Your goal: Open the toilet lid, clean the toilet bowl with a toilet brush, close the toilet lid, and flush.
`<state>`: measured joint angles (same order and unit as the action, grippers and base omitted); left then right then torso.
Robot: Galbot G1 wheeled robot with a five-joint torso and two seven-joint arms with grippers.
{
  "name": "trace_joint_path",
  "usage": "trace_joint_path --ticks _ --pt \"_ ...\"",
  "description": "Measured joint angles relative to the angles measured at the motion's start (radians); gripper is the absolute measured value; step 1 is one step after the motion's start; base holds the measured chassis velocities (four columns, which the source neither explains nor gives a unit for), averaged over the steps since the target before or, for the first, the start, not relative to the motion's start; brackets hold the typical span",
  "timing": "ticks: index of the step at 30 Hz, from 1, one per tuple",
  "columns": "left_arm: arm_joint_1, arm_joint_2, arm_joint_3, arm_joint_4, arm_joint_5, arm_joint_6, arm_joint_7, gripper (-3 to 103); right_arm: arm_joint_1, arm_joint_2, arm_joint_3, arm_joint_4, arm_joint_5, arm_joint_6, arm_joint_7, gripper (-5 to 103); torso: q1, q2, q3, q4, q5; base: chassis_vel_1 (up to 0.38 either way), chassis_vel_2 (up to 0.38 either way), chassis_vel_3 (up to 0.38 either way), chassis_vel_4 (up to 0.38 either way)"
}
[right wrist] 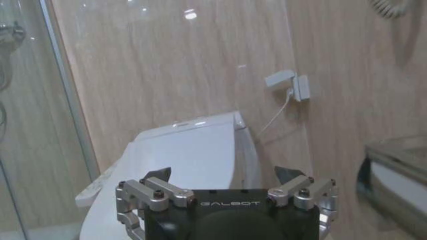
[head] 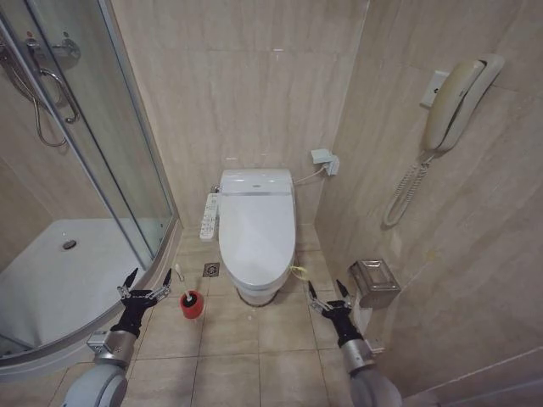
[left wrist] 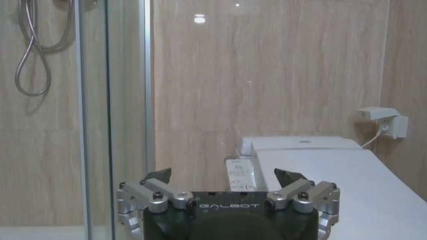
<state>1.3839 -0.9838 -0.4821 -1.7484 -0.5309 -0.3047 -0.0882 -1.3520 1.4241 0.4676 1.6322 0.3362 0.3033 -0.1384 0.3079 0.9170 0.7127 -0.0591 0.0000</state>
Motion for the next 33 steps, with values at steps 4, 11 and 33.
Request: trace_joint_path --ticks 4,11,33 --pt "0.0 0.0 0.0 0.0 0.0 0.0 0.0 100 0.04 0.003 -0.026 -0.056 -0.018 -0.001 0.016 100 0.0 0.0 0.0 0.0 0.0 0.0 0.0 0.0 0.0" --pt "0.0 0.0 0.0 0.0 0.0 0.0 0.0 100 0.102 0.001 -0.036 -0.154 -0.024 0.013 0.019 100 0.0 0.0 0.0 0.0 0.0 0.0 0.0 0.0 0.0" --pt "0.0 0.0 0.0 0.0 0.0 0.0 0.0 100 0.293 0.031 -0.045 -0.462 -0.062 0.091 0.0 100 0.0 0.0 0.0 0.0 0.0 0.0 0.0 0.0 0.0"
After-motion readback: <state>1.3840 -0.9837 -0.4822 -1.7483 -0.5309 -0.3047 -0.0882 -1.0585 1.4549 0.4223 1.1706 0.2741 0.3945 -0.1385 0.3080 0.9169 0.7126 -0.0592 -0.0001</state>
